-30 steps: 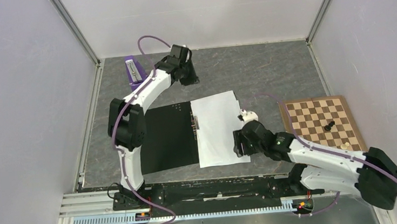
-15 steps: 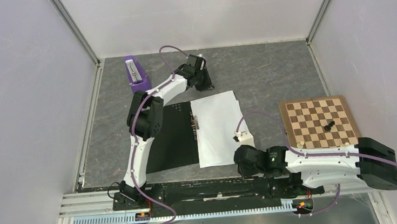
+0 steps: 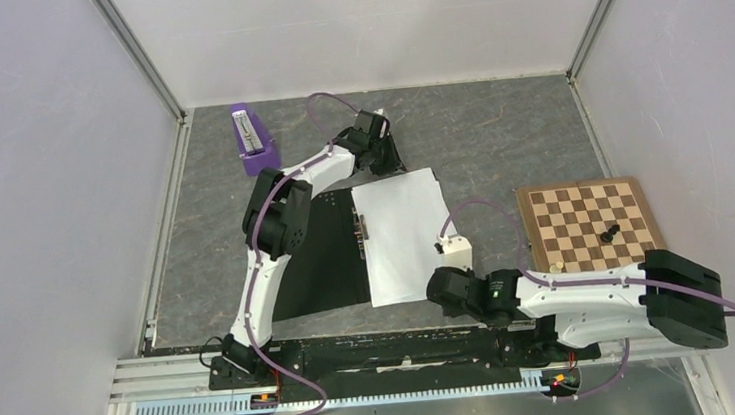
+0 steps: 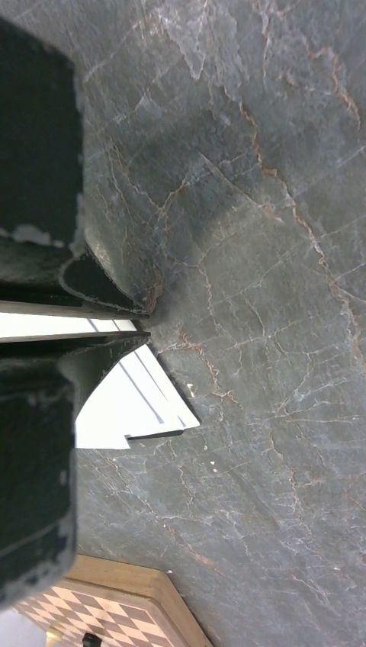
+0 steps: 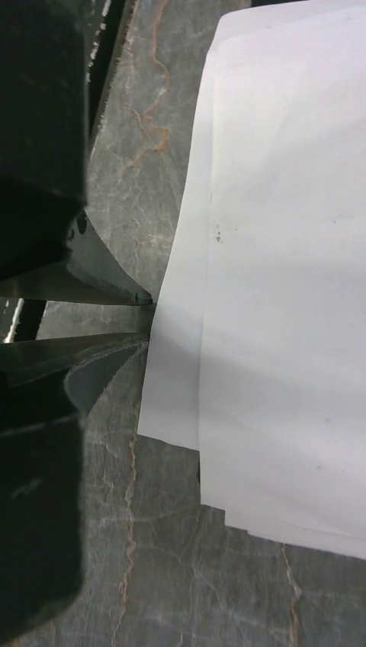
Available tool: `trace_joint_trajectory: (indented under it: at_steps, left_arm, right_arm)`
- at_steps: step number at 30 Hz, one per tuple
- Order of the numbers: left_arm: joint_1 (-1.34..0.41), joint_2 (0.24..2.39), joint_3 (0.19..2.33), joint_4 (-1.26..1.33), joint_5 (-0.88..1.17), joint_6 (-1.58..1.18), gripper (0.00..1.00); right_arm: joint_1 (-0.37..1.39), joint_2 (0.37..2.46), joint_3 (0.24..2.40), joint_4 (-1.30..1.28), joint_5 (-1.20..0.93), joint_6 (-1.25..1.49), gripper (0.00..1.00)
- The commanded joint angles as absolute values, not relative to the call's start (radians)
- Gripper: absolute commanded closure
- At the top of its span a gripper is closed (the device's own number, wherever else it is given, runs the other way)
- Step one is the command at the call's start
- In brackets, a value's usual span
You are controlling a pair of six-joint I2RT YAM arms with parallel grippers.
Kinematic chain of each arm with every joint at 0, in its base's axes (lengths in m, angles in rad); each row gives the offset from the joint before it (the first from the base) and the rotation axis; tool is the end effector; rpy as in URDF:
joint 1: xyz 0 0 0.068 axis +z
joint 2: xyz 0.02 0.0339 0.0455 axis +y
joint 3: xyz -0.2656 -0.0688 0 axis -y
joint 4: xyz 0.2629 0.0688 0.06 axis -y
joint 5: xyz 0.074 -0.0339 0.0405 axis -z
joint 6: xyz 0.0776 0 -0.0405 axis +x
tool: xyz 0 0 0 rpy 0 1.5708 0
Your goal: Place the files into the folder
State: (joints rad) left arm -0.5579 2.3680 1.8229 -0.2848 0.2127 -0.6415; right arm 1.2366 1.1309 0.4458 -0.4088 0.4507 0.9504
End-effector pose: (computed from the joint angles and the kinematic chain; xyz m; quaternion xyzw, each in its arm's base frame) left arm 0.4724 -0.3141 0.1035 -0.0003 0.9277 -0.2849 0.2413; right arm 0.1023 0.1915 0.1061 -0.0828 0.9450 0.1048 0.2986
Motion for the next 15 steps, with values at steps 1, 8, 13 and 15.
trace_joint_trajectory:
  at_steps: [1,8,13,15]
  left_arm:
    - [-0.579,2.334,1.736,-0.269,0.222,-0.676,0.83]
    - [-0.583,2.289,1.650,-0.259,0.225,-0.657,0.83]
    - [-0.583,2.256,1.610,-0.252,0.231,-0.647,0.84]
    - [-0.583,2.248,1.612,-0.254,0.232,-0.639,0.84]
  right_arm:
    - [1.203,1.163,0.440,-0.440,0.516,0.925,0.77]
    - [1.181,1.195,0.465,-0.393,0.517,0.872,0.76]
    - [1.163,1.214,0.476,-0.376,0.526,0.848,0.76]
    - [1.160,1.213,0.476,-0.370,0.525,0.841,0.76]
